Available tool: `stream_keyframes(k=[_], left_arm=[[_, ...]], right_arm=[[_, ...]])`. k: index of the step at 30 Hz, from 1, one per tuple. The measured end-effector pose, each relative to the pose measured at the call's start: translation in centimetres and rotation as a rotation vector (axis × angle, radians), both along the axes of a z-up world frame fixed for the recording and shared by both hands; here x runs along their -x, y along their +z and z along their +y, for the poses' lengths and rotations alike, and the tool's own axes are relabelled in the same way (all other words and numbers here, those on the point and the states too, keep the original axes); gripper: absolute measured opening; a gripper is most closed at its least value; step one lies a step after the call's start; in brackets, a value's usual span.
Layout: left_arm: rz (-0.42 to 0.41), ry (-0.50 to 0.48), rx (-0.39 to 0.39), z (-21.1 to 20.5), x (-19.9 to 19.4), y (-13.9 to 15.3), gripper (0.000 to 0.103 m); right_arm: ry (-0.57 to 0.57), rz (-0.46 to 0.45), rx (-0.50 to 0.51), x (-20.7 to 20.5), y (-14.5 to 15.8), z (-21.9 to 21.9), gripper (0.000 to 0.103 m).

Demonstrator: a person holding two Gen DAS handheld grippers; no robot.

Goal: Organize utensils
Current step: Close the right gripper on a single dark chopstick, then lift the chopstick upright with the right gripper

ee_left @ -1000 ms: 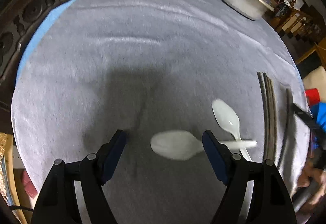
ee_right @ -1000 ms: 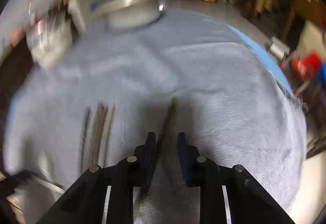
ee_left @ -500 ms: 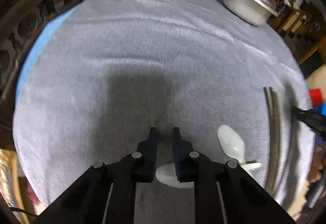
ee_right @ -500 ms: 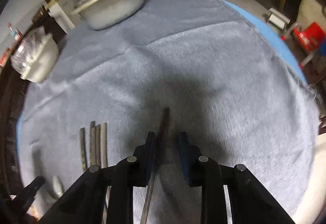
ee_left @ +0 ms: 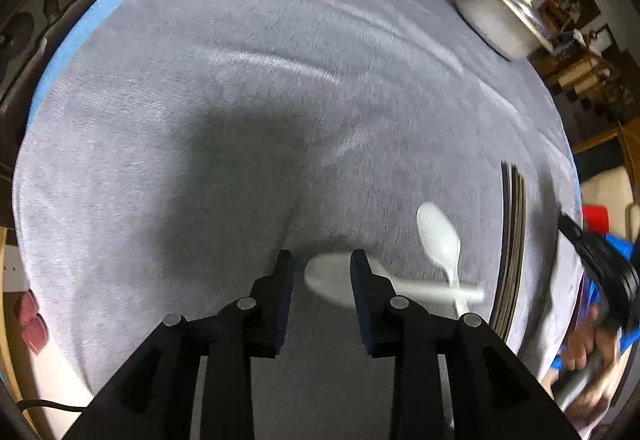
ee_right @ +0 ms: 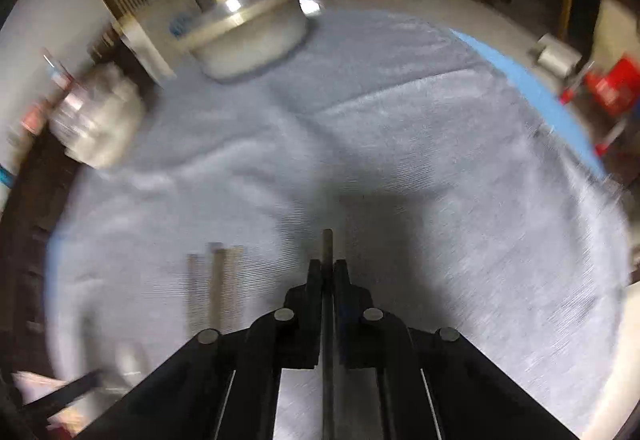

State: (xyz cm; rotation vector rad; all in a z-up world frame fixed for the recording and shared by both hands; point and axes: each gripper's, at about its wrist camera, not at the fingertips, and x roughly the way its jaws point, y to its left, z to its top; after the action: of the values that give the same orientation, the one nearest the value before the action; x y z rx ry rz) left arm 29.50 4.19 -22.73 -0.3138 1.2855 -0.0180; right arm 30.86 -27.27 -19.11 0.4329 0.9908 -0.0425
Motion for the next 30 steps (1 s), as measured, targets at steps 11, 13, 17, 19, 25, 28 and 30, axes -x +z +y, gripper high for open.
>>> stream_keyframes(k=[11, 13, 17, 19, 25, 28, 30], left_arm=[[-0.133, 0.005, -0.071, -0.6, 1.5, 1.0, 0.000], [-0.158, -0.003, -0.093, -0.3, 1.9, 1.9, 0.000], [-0.203, -0.019, -0.112, -0.2, 1.9, 3.6, 0.000], [-0.211, -0.020, -0.098, 0.0, 1.8, 4.2, 0.000], [-0.246, -0.174, -0.138, -4.2, 0.3, 6.6, 0.000], [-0.233, -0.256, -0.193, -7.8, -2.0, 6.8, 0.000], [-0.190, -0.316, -0.200, -10.6, -4.2, 6.2, 0.000]], right_arm=[[-0.005, -0.185, -0.190, 4.9, 3.3, -3.9, 0.006], [-0.009, -0.194, -0.209, 5.2, 3.5, -4.3, 0.006], [-0.005, -0.229, -0.264, 5.6, 4.1, -4.4, 0.006], [-0.001, -0.245, -0.287, 5.8, 4.5, -4.5, 0.006], [0.009, -0.236, -0.233, 5.8, 5.2, -3.8, 0.006], [-0.006, -0.205, -0.240, 5.1, 4.0, -4.1, 0.006], [-0.016, -0.170, -0.244, 4.4, 2.9, -4.3, 0.006]])
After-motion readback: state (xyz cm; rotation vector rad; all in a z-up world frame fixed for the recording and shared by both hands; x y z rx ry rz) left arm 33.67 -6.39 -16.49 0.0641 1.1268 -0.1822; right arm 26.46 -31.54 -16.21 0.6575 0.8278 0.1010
